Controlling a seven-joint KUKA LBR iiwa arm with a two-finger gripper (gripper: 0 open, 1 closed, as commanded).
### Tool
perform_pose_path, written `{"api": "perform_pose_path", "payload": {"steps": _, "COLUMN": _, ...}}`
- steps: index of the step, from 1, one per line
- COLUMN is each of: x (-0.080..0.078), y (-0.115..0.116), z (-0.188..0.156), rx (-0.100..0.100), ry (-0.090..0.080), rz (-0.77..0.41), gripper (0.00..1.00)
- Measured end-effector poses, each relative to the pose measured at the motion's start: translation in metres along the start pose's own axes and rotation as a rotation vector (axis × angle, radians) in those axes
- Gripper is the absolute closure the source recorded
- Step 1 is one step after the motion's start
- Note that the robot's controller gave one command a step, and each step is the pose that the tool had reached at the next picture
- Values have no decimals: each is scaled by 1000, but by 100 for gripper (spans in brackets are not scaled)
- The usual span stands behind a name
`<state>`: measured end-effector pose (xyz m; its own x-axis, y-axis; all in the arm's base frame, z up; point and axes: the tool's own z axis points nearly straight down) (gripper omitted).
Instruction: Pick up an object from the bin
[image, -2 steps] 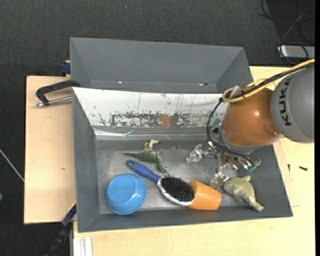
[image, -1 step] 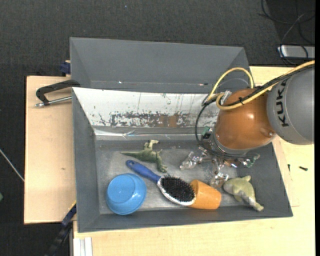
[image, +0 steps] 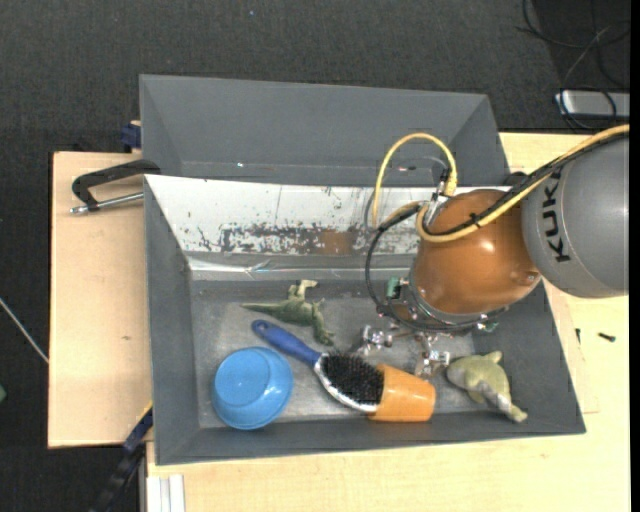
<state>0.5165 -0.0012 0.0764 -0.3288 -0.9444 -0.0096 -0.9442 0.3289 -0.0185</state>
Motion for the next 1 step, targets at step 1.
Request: {"api": "perform_pose_path", "payload": {"steps": 1, "x": -33, "y": 31, "z": 2, "rx": 2, "ry": 0, "rz": 202, "gripper": 0}}
